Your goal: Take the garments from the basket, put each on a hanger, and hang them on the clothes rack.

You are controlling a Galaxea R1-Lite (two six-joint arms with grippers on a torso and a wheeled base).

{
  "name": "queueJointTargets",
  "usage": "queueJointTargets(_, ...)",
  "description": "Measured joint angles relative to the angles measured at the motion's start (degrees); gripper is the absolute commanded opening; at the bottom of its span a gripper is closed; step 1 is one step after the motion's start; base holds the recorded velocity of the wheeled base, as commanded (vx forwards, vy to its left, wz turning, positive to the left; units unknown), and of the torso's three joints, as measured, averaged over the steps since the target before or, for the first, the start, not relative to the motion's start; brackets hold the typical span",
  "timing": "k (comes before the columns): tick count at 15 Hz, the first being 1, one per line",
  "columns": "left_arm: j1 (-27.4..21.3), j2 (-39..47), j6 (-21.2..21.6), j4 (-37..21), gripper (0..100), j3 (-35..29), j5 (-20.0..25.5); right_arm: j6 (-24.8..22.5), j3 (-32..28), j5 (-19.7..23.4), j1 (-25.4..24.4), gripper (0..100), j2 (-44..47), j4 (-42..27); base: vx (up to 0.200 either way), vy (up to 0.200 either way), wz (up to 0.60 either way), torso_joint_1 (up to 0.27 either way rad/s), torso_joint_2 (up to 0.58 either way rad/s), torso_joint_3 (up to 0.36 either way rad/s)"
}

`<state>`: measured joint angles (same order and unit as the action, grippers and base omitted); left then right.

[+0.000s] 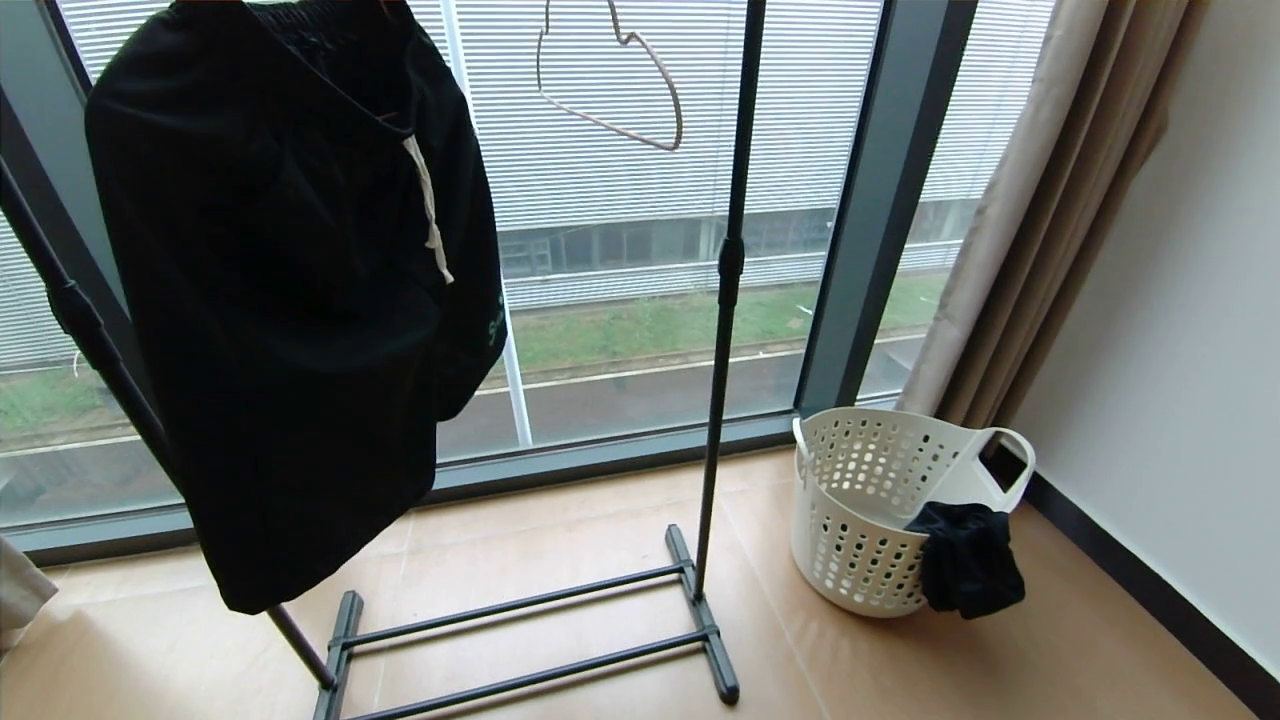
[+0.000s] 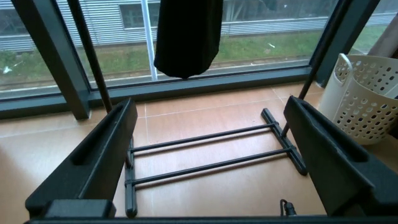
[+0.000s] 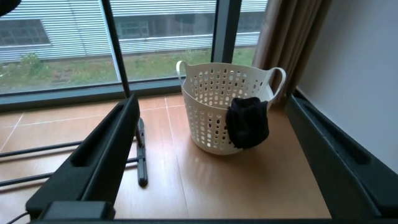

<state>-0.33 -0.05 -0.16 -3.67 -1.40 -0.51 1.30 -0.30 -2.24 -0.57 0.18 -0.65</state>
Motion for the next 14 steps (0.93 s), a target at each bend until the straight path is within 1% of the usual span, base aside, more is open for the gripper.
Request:
queueJointTargets(7, -0.02, -0.02, 0.00, 0.00, 100, 0.00, 0.00, 0.02, -0.05, -0.05, -0.02, 100, 0.00, 0.02, 0.000, -0.200, 0.00, 0.001, 0.00, 0.001)
queueJointTargets(13, -0.07, -0.02, 0.00, -0.05, 100, 0.00, -0.02, 0.02, -0.05, -0.05, 0.02, 100, 0.00, 0.10, 0.000, 0.000, 0.00, 0.000, 0.00, 0.000)
queueJointTargets(14, -0.05, -0.02, 0.00, -0.02, 100, 0.00, 0.00, 0.02, -0.05, -0.10, 0.00, 100, 0.00, 0.02, 0.000, -0.200, -0.60, 0.002, 0.00, -0.002)
